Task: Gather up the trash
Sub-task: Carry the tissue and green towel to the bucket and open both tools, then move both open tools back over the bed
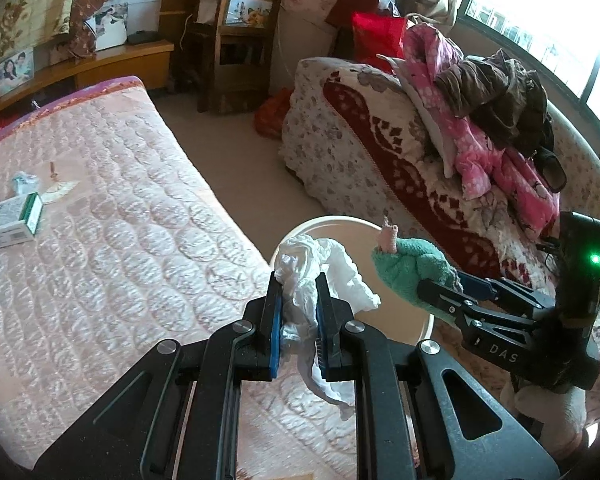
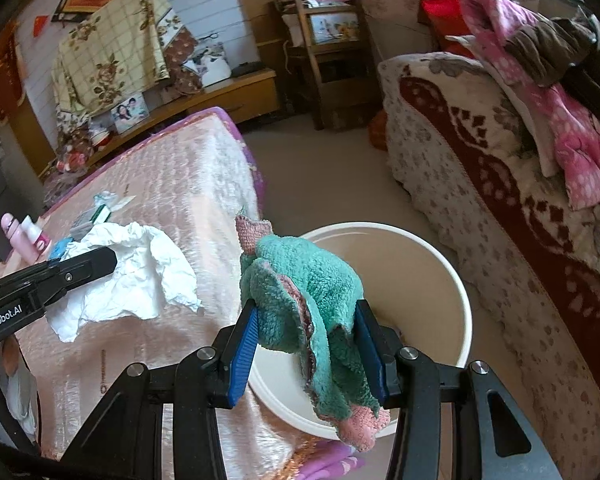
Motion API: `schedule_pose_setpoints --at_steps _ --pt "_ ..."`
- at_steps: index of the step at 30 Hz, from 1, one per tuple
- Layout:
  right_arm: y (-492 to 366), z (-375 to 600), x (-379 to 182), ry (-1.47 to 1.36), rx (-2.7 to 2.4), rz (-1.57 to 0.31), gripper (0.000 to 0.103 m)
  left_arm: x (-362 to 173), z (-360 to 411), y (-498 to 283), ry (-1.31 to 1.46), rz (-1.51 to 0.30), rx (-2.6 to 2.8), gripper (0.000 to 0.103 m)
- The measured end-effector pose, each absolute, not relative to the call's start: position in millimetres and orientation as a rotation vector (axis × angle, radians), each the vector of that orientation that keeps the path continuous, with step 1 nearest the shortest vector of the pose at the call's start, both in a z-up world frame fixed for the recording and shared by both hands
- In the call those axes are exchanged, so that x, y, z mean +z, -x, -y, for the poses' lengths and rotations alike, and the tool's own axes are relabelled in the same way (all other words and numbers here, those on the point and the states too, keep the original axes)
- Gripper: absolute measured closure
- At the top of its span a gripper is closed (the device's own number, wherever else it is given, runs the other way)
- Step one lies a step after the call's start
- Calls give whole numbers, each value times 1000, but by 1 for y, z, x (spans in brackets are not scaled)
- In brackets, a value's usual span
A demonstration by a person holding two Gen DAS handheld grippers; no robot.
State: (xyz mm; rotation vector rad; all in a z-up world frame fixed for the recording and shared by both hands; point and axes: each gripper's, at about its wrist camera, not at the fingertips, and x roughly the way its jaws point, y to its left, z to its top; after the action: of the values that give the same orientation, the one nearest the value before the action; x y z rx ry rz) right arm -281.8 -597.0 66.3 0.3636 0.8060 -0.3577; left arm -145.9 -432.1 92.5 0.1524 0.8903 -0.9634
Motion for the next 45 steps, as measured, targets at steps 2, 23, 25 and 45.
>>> schedule_pose_setpoints --at_steps 2,23,25,45 --pt "285 602 64 -375 -370 -808 58 91 436 146 -155 -891 -965 92" --pt "284 624 45 -412 -446 -844 49 70 460 148 -131 -939 -1005 86" --pt "283 627 44 -418 -473 -845 47 68 460 148 -140 -945 -1009 69" --pt "273 598 41 -403 -421 -876 46 71 409 140 -165 -887 -883 48"
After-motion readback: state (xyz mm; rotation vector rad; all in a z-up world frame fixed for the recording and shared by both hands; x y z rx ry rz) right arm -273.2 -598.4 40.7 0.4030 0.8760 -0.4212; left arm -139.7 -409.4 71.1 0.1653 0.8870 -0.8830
